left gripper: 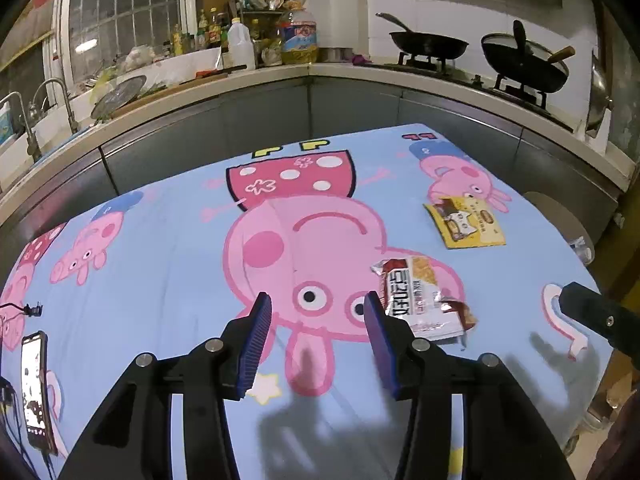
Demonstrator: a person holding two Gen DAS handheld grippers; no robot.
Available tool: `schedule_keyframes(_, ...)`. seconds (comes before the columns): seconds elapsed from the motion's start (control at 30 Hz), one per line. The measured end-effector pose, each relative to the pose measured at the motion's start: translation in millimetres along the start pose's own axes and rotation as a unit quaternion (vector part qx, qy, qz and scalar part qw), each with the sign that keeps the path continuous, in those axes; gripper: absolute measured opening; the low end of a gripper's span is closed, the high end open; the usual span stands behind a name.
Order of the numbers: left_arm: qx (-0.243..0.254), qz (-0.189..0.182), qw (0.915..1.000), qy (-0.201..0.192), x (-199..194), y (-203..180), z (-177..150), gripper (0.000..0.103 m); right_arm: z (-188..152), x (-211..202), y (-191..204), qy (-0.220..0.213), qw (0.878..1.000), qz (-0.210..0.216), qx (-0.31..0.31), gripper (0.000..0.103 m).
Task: Collect trash
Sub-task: 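Move both open tools back over the red-and-white snack bag and yellow packet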
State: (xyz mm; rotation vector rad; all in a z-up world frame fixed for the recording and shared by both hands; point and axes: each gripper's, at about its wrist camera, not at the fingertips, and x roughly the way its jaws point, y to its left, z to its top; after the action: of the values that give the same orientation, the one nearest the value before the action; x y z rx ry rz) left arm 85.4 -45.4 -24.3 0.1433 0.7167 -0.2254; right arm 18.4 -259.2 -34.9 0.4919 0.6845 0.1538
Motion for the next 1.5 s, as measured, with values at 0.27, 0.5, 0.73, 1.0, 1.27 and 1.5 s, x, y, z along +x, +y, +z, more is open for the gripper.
schedule_keyframes(0.27,-0.003,0.009,0.9999,0.011,11,7,-4,0.055,-1,9,-1,0.011,1.0,-0.002,0.002,0.052)
schedule_keyframes(0.5,-0.001,0.01,0.9998,0.017,18,10,-5,0.057,-1,18,-3,0.02,1.0,-0.002,0.001,0.052)
schedule_keyframes(0.73,-0.006,0.014,0.9995,0.027,27,14,-7,0.057,-1,25,-7,0.028,1.0,-0.003,0.005,0.052)
schedule_keyframes(1.0,-0.011,0.012,0.9992,0.036,34,20,-10,0.06,0,28,-6,0.029,1.0,-0.006,0.003,0.052)
schedule_keyframes(1.27,-0.012,0.008,0.9992,0.036,33,22,-14,0.064,-12,26,-3,0.012,0.999,-0.04,-0.008,0.063)
schedule_keyframes(1.5,-0.011,0.003,0.9989,0.045,33,21,-21,0.069,-27,30,-2,0.028,0.998,-0.046,-0.01,0.067)
